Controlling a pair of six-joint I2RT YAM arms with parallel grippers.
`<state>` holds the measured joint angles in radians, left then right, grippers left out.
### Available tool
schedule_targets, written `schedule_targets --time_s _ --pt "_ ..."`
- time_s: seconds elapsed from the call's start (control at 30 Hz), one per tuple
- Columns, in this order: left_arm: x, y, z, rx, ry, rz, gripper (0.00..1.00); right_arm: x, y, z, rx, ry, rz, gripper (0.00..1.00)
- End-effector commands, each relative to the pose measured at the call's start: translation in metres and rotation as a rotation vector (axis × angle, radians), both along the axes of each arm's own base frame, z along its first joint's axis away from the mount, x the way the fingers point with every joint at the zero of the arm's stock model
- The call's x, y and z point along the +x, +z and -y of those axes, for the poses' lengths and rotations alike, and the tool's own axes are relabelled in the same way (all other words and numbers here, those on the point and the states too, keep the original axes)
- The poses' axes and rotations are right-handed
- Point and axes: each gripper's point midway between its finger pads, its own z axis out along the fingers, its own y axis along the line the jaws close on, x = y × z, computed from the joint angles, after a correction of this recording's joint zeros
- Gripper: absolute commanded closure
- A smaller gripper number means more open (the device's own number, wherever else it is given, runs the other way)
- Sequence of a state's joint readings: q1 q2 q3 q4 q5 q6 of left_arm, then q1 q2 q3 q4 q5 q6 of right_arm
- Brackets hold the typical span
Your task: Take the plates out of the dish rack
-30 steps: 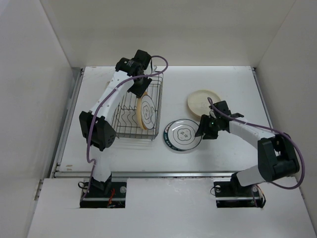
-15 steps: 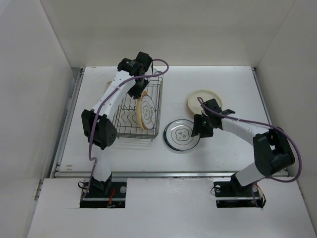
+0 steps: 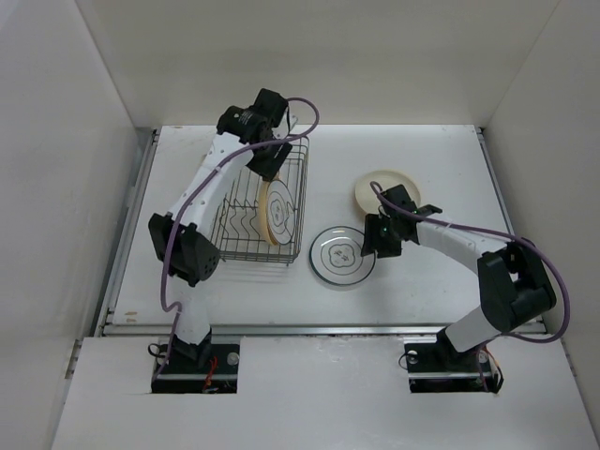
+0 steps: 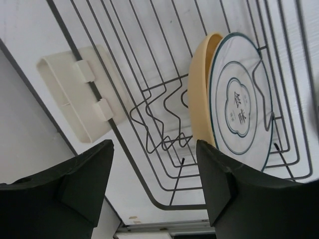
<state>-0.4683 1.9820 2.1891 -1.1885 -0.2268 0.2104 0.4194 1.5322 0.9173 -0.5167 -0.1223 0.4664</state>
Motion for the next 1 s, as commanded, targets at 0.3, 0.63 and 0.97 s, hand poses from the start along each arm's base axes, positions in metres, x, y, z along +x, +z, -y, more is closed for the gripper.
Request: schedule_targets --time_s 0.3,0.63,0.97 --pt "-0.016 0.023 0.021 0.092 -0.09 0.092 0.43 0.013 0.021 -0.007 -0.005 0.003 0.076 0.43" --pt "-0.012 -0.005 0.019 0.154 -0.086 0.026 0.51 0.011 0.021 -0.006 -0.005 0.003 0.076 0.43" --pt "-0.013 -0.015 0.014 0.196 -0.088 0.001 0.82 0.008 0.018 -0.005 -0.005 0.003 0.076 0.43"
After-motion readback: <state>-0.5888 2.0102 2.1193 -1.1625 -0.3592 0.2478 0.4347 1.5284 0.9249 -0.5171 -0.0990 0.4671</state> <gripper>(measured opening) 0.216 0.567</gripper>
